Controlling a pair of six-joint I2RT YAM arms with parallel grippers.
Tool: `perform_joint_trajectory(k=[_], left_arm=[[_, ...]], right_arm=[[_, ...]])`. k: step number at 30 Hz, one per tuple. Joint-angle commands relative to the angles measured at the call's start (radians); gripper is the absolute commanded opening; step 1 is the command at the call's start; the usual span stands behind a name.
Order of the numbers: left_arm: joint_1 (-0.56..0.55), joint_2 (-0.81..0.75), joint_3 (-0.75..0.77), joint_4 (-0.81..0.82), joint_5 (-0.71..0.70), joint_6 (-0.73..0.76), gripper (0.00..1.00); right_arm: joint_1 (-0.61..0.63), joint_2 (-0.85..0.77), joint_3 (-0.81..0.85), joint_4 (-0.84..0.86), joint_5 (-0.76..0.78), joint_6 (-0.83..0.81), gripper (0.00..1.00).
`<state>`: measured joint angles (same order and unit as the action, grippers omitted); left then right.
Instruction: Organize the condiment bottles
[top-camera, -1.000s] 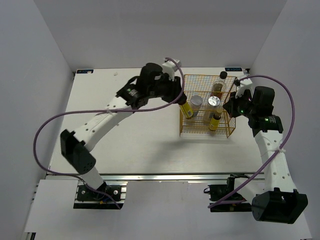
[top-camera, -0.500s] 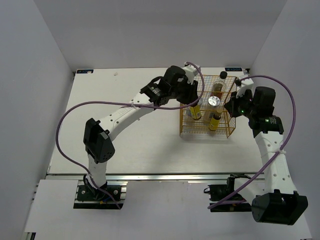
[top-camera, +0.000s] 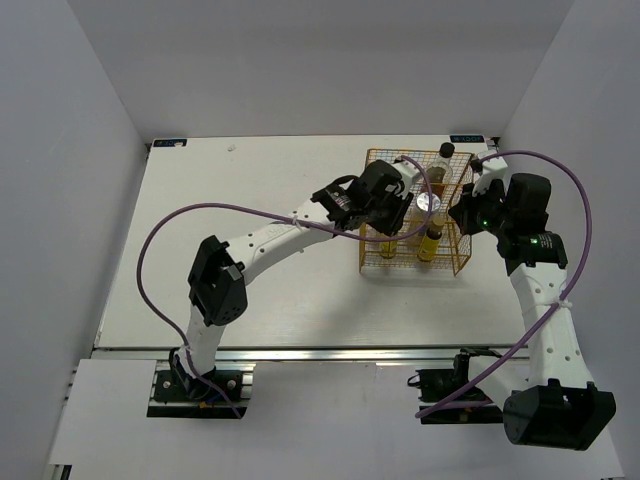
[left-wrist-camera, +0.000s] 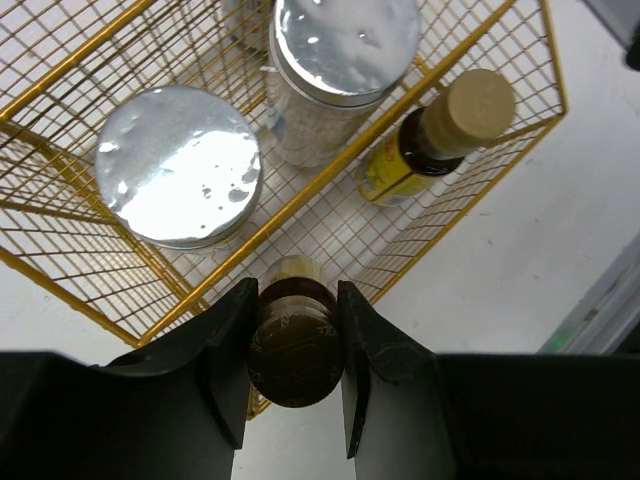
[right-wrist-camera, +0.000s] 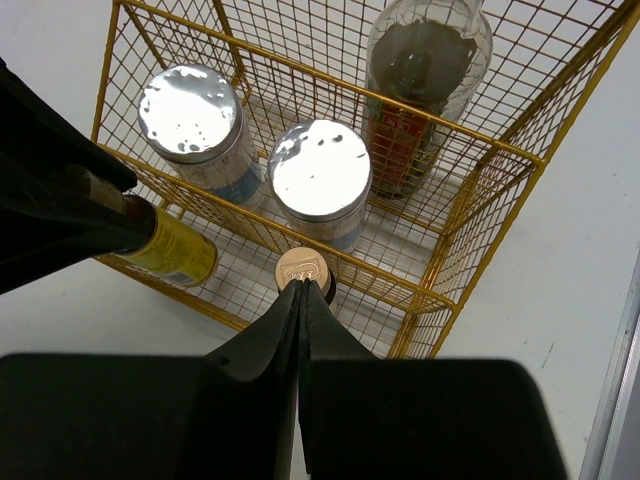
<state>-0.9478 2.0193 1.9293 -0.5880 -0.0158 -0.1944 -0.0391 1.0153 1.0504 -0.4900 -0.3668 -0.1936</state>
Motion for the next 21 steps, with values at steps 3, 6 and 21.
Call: perform_joint_trajectory(k=[3,6,21], left_arm=[[-0.012,-0.016,0.020,0.019,-0.091,0.032,0.00],[-0.014,0.012,0.026,0.010,-0.099,0.033,0.02],[-0.028,0.013,0.007,0.014,-0.121,0.021,0.70]], right_arm=[[-0.002,-0.018,-0.003,0.044,-0.001,0.005,0.00],[-0.002,-0.021,-0.007,0.044,-0.001,0.005,0.00],[-0.002,-0.032,-0.024,0.047,0.002,0.010,0.00]])
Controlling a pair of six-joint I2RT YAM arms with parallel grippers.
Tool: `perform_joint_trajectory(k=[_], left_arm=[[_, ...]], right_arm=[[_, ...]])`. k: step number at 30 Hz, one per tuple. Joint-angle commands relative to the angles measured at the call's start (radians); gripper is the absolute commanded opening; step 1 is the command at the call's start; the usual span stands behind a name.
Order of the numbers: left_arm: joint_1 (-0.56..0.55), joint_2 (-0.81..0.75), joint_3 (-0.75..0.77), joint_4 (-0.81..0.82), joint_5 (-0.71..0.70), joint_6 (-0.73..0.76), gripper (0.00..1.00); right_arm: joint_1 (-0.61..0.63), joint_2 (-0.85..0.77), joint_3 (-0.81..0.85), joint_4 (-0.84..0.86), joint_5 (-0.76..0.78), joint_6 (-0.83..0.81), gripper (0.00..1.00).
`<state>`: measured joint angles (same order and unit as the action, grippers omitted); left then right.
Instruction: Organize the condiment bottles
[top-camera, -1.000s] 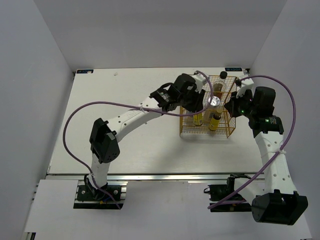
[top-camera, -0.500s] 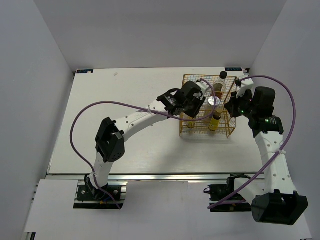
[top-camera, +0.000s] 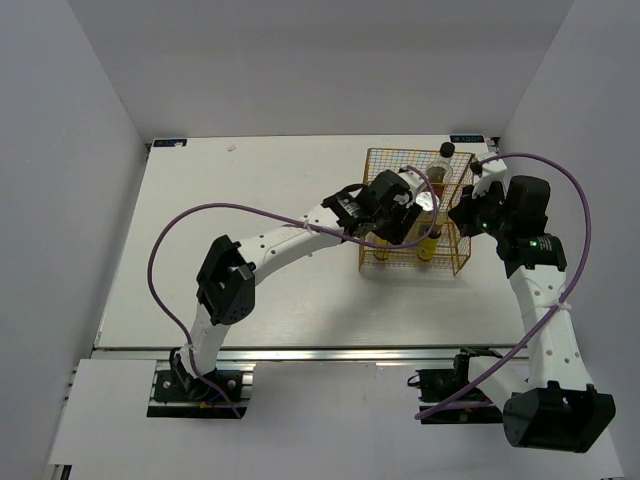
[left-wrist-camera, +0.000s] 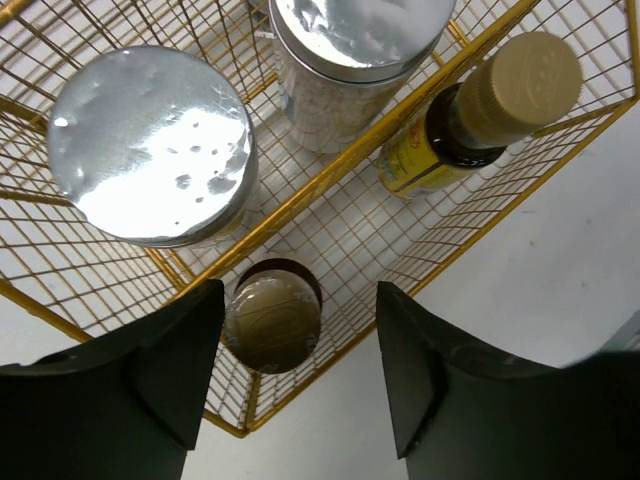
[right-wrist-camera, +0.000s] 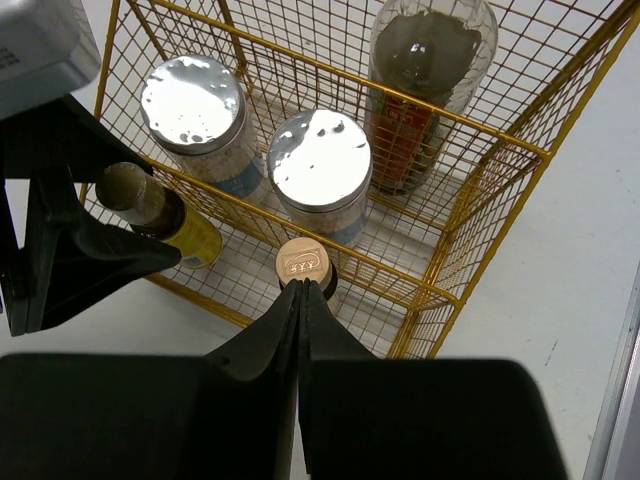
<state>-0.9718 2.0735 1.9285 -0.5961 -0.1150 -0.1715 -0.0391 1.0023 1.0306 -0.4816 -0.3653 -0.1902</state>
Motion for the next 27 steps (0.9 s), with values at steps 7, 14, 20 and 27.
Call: perform_joint_trajectory(k=[7,14,20,27], left_arm=[[-0.004,-0.084,0.015,0.021,-0.029,-0.019,0.81],[-0.005,-0.210,0.030,0.027,-0.052,-0.039,0.82],[0.001,-0.417,-0.080,0.090,-0.136,-0.074,0.98],[0.180,-0.703,-0.434,0.151,-0.057,-0.259,0.98]], right_arm=[[-0.002,-0.025,-0.007,0.032,-0.009,0.002,0.00],[-0.002,-0.045,0.003,0.011,-0.023,-0.028,0.06],[-0.002,-0.071,0.022,-0.017,-0.072,-0.041,0.73],[-0.002,0.008,0.156,-0.164,0.058,0.132,0.89]])
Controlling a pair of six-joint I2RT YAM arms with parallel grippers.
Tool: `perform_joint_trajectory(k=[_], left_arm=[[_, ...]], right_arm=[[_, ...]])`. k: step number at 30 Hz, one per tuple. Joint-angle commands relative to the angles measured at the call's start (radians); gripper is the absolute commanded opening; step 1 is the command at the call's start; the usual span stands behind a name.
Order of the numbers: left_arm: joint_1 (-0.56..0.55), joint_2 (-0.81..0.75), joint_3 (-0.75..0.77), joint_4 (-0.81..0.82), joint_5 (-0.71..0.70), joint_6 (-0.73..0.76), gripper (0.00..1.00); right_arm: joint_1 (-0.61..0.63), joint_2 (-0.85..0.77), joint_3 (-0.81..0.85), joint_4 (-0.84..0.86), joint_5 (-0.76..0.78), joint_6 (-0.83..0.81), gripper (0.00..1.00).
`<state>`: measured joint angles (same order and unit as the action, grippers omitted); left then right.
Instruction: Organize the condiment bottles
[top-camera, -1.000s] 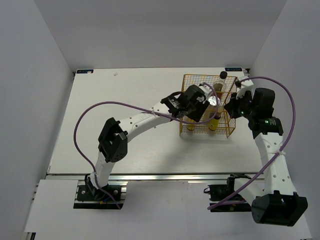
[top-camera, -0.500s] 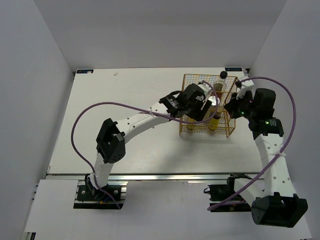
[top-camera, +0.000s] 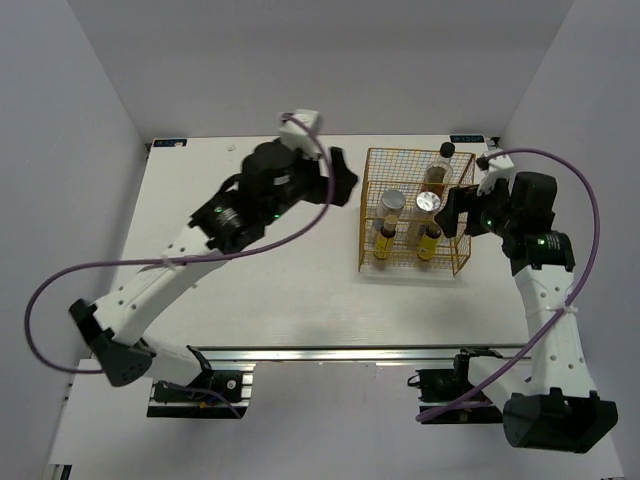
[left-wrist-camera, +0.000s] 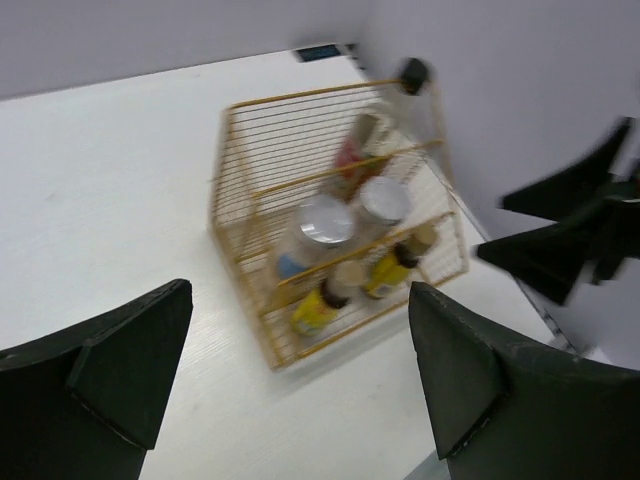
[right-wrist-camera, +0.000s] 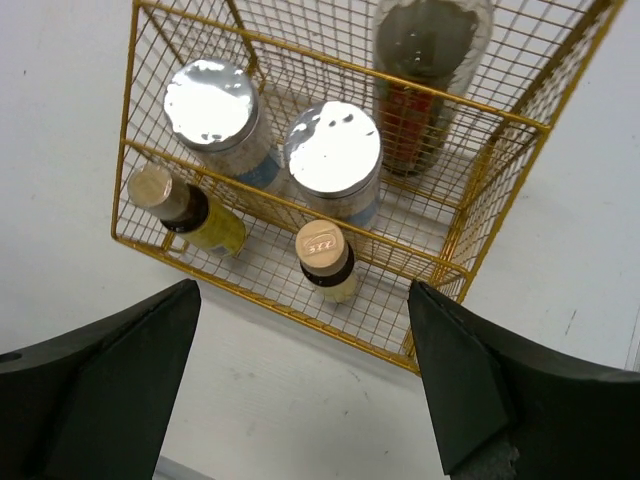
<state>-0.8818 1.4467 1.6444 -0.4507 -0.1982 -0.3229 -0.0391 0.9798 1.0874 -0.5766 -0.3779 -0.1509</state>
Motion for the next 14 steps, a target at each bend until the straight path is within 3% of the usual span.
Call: perform_joint_trajectory(k=[1,5,14], left_arm=[[0.113,-0.109,-0.193,0.029,0.042,-0.123,0.98],[0.173,-0.223,-0.310,0.020,0.042,-0.151,0.98],[0.175,-0.289,-0.383,-0.003,0.032,-0.156,0.98]], right_arm=[[-0.002,0.043,0.121,-0.090,0.101,0.112,0.90],[-0.002,0.085,0.195,-0.178,0.142,0.119,0.89],[-0.002,0.031,0.178,-0.108,0.093,0.099,0.90]])
